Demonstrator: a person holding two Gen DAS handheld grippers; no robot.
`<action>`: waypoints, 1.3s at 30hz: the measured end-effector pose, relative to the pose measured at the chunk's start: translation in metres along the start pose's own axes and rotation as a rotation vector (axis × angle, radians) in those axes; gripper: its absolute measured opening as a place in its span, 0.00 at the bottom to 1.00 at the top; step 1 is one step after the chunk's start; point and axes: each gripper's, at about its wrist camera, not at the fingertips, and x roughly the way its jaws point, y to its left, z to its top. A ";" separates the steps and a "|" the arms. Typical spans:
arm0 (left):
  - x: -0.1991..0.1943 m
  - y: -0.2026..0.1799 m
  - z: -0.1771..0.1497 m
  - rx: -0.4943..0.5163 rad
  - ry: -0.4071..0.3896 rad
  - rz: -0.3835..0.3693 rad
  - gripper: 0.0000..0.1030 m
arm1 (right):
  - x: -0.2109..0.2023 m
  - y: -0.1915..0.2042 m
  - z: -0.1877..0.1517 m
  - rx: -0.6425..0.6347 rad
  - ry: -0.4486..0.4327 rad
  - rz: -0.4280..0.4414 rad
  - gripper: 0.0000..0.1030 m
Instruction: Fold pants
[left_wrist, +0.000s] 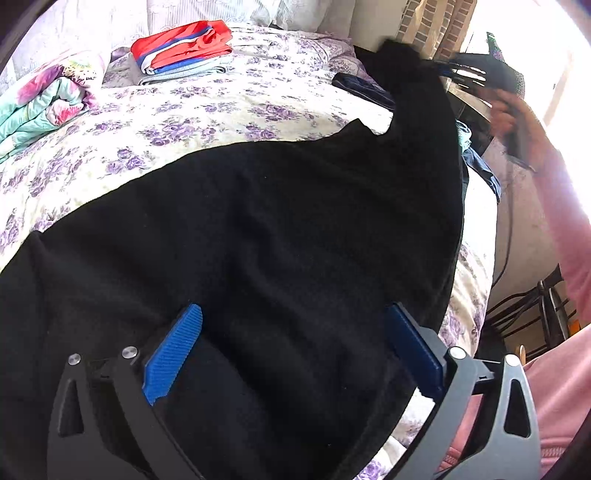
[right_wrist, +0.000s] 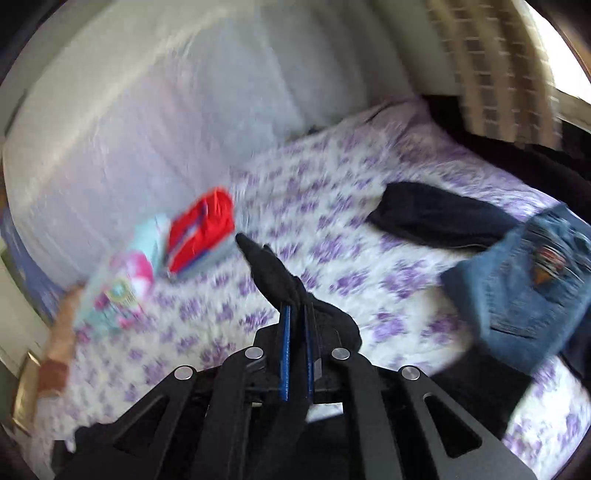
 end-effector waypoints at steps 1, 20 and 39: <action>0.000 0.000 0.000 0.000 0.000 0.001 0.95 | -0.024 -0.022 -0.006 0.058 -0.043 0.011 0.07; 0.003 -0.007 -0.001 0.022 -0.010 0.063 0.95 | -0.021 -0.187 -0.067 0.304 0.084 -0.143 0.23; -0.069 0.000 -0.013 -0.003 -0.099 0.205 0.96 | -0.049 -0.135 -0.049 0.054 -0.007 -0.291 0.59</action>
